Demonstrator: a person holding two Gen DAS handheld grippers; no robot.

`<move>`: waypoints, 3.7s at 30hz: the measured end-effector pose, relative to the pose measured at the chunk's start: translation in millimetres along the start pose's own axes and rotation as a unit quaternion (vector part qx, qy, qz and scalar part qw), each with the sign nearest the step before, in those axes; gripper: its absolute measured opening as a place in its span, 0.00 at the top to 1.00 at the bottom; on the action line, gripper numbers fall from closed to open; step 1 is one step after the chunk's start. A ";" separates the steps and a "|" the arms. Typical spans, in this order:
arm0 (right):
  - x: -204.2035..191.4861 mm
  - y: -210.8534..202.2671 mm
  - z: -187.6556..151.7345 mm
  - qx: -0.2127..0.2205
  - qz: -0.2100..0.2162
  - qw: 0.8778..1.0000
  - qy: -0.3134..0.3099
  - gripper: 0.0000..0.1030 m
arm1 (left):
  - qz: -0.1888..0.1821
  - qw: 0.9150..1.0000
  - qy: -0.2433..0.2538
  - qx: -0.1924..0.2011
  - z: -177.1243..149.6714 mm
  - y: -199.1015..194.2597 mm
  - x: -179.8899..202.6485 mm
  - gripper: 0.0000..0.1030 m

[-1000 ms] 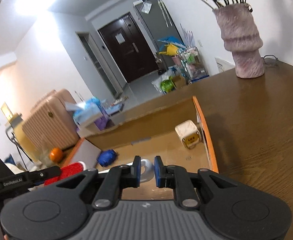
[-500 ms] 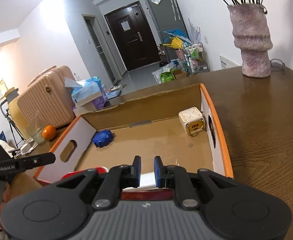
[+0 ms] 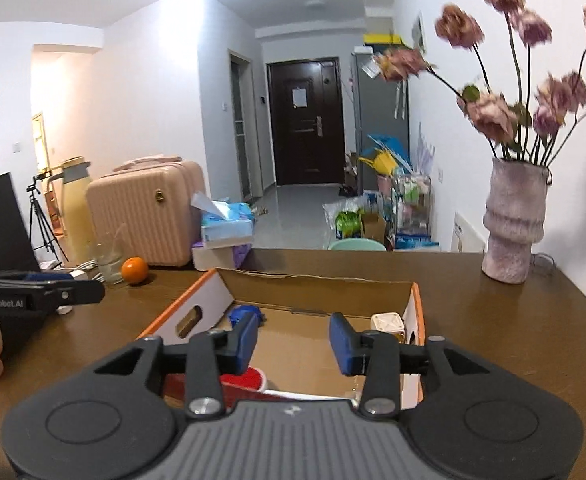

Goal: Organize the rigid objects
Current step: 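Lower the lint roller into the cardboard box and open the left gripper, then move the left gripper to the white pill bottle lying on the table, then grasp the white pill bottle with the left gripper and lift it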

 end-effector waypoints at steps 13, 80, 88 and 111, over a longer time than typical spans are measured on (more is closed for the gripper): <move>-22.8 -62.8 -55.6 0.167 -0.041 0.985 -0.005 0.05 | 0.035 0.996 0.024 0.083 -50.3 -75.6 41.1 0.00; -0.2 33.4 -126.1 0.002 0.050 0.997 0.059 0.72 | -0.087 0.990 -0.077 -0.075 -129.9 7.0 60.9 0.07; -21.7 13.0 -145.2 -0.020 0.147 0.984 0.101 0.66 | -0.079 0.983 -0.129 -0.104 -148.3 9.1 34.3 0.22; -1.0 -8.2 -164.0 -0.050 0.121 0.978 0.164 0.82 | -0.164 0.967 -0.178 -0.079 -155.2 -18.5 69.4 0.58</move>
Point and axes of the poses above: each gripper's, at about its wrist camera, not at the fingertips, and y roughly the way its jaws point, x to its right, z to its top, the point moved 4 cm from there along y, roughly the way its jaws point, and after that the axes turned 8 degrees about y, right-handed, at the moved point
